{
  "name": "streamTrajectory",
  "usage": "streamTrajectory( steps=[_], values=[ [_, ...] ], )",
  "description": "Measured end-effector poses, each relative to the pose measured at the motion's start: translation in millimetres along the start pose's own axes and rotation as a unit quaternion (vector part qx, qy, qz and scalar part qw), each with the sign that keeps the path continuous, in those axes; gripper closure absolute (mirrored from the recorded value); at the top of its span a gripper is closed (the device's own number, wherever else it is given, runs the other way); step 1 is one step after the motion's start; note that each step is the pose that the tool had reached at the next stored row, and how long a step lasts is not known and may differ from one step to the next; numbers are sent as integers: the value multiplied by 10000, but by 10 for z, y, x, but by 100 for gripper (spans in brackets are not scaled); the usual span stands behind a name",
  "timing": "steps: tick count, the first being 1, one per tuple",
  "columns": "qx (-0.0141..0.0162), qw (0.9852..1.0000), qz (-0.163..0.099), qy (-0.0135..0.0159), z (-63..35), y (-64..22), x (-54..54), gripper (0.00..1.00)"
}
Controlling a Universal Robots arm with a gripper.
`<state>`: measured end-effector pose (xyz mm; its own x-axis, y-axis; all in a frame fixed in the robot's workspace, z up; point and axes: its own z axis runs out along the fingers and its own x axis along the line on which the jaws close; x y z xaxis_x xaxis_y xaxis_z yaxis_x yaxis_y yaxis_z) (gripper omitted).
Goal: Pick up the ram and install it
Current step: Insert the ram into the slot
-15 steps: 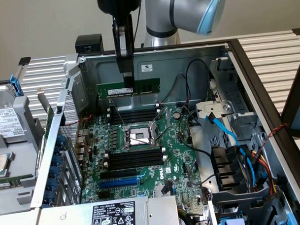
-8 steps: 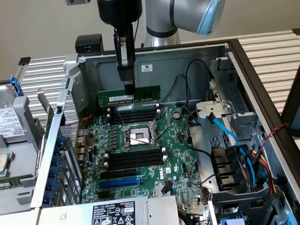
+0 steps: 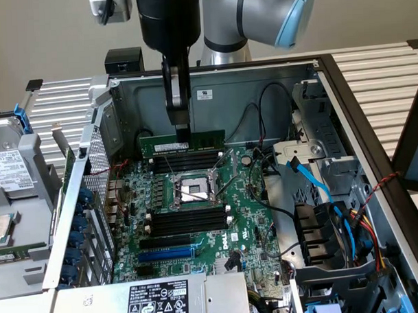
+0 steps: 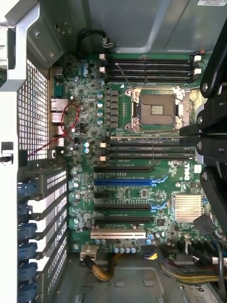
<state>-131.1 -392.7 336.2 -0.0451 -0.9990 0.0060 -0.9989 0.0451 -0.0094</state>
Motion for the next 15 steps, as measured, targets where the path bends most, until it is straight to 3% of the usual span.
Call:
streamTrajectory(
  steps=[15],
  values=[
    [-1,9999,112,1,273,80,59,88]
  ],
)
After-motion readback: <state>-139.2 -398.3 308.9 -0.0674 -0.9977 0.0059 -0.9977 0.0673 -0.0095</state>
